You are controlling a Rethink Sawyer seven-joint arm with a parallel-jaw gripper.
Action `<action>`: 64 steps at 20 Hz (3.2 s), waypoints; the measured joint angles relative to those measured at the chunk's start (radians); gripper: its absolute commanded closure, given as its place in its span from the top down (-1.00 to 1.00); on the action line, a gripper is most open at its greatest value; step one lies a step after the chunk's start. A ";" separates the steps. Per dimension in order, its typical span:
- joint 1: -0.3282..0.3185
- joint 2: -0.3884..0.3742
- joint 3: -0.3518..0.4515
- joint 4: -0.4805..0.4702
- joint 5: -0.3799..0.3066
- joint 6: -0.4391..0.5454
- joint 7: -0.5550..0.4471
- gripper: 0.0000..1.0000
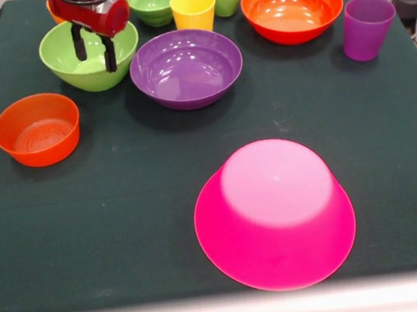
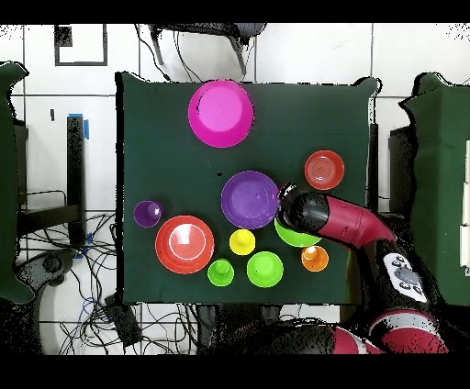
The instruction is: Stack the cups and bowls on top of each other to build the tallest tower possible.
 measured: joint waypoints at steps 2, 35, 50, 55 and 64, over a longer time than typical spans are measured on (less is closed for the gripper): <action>-0.001 0.008 0.000 0.000 0.004 -0.015 0.000 1.00; 0.057 0.025 -0.047 0.004 0.068 -0.034 0.000 -1.00; 0.175 -0.102 -0.067 0.004 0.082 0.158 0.000 -1.00; 0.235 -0.138 -0.079 -0.006 0.088 0.207 0.000 -1.00; 0.345 -0.154 -0.132 -0.095 0.095 0.261 0.000 -1.00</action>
